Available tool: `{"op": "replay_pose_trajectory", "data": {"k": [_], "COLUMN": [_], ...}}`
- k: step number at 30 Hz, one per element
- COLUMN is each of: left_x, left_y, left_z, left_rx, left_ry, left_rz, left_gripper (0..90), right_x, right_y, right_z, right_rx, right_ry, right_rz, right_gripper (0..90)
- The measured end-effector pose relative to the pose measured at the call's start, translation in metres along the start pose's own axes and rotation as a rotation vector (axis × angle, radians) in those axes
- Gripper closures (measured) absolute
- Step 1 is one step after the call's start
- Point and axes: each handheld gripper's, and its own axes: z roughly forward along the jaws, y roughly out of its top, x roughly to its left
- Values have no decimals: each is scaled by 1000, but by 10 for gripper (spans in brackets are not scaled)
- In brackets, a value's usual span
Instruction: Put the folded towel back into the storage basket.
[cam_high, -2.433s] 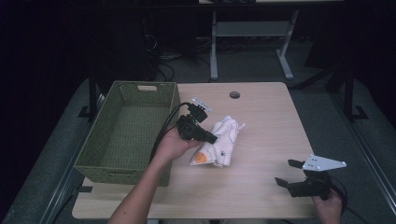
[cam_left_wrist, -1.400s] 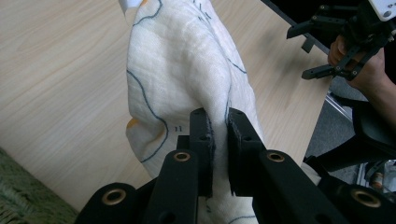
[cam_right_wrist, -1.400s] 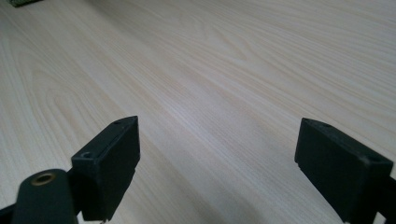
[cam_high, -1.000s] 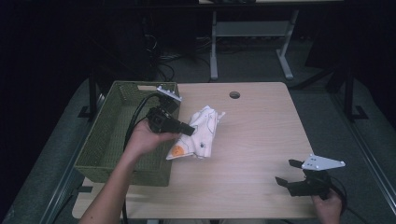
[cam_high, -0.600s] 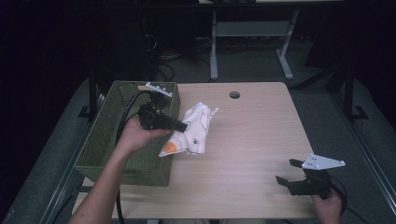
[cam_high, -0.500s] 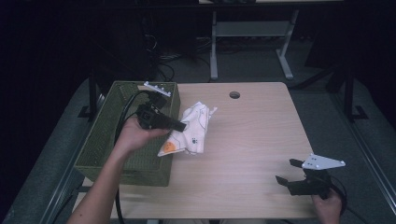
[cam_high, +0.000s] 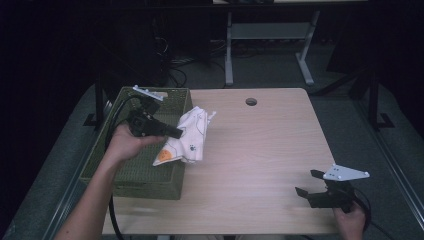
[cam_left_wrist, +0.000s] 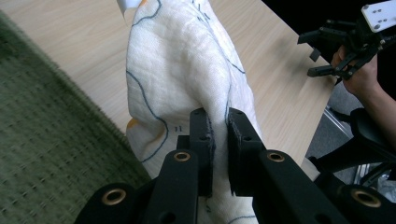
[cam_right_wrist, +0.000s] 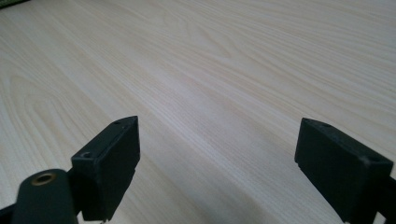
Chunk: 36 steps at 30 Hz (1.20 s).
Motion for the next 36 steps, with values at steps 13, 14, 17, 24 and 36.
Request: {"op": "replay_pose_trajectory", "data": {"k": [13,14,17,24,36], "left_x": [18,19,22,31,47], "left_y": [-12,-13,-15,-22,-32], "left_z": [-24,-26,-30,-42,-48], "left_rx": [-9,-7,-11,-9,16], "left_ry": [46,50,57,81,123], "left_rz": [-36,-36,-41,-66,-86], "left_gripper": [824,824,824,824,823], "right_x": [-1,-1,-1,-2,-1], "right_y": [0,0,0,1,0], "right_z": [2,2,2,3,4], "right_rx": [5,5,8,7,16], "right_ry": [-12,-12,-12,-16,-16], "right_rz": [10,10,14,16,20], "right_gripper": [135,135,135,135,135]}}
